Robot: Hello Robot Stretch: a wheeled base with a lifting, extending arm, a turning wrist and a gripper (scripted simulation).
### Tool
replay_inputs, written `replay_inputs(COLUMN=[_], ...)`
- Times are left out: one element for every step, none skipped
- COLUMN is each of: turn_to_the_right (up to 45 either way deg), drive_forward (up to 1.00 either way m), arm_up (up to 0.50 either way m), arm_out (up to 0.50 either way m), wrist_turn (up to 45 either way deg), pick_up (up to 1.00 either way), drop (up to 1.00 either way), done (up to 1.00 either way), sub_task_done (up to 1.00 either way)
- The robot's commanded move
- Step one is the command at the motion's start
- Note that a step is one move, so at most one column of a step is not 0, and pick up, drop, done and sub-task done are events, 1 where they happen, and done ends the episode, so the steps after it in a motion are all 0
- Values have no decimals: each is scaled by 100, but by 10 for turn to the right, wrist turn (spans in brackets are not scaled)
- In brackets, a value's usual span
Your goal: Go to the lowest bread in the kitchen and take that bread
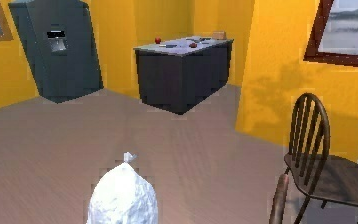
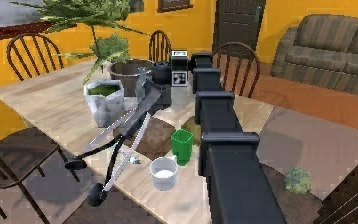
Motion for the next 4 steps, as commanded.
replay_inputs(turn_to_the_right=[0, 0, 0, 0], drive_forward=[0, 0, 0, 0], arm_up=[0, 0, 0, -24], arm_out=[0, 0, 0, 0], wrist_turn=[450, 450, 270, 0], pick_up=[0, 0, 0, 0], drop=[0, 0, 0, 0], done=[0, 0, 0, 0], sub_task_done=[0, 0, 0, 0])
